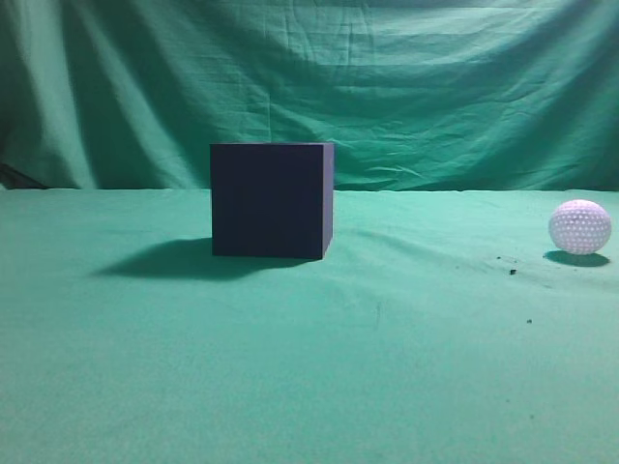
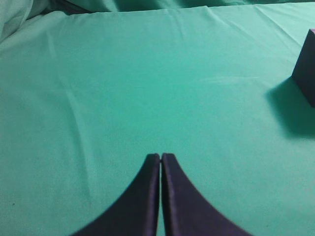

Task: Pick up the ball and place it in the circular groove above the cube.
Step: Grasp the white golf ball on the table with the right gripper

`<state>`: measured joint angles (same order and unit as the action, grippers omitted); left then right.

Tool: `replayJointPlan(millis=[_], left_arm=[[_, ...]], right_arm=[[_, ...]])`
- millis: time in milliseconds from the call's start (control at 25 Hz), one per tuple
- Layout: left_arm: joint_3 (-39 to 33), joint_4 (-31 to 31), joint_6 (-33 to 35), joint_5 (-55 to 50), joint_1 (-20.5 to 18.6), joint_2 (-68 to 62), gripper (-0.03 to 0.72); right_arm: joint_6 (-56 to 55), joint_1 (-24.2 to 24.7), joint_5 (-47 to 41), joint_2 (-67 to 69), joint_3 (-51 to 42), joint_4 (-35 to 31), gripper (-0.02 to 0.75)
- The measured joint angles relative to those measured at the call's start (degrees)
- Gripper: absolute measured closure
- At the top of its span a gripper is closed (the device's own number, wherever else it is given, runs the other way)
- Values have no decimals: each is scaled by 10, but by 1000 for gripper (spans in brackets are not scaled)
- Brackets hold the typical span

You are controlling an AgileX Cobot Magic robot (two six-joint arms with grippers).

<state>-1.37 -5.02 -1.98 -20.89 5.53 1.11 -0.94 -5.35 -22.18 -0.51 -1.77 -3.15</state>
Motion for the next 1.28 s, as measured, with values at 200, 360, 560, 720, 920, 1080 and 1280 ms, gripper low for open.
replayJointPlan(millis=[200, 360, 560, 720, 920, 1080, 1280], left_arm=[[0, 0, 0, 0, 0, 0, 688], [0, 0, 0, 0, 0, 0, 688], [0, 0, 0, 0, 0, 0, 688], [0, 0, 0, 0, 0, 0, 688], [0, 0, 0, 0, 0, 0, 688], [0, 0, 0, 0, 0, 0, 688], [0, 0, 0, 0, 0, 0, 688]], right_arm=[[0, 0, 0, 0, 0, 0, 738], [0, 0, 0, 0, 0, 0, 738], [0, 0, 0, 0, 0, 0, 738], [0, 0, 0, 0, 0, 0, 738], [0, 0, 38, 0, 0, 24, 738], [0, 0, 182, 0, 0, 22, 738], [-5, 0, 291, 1, 6, 18, 738]])
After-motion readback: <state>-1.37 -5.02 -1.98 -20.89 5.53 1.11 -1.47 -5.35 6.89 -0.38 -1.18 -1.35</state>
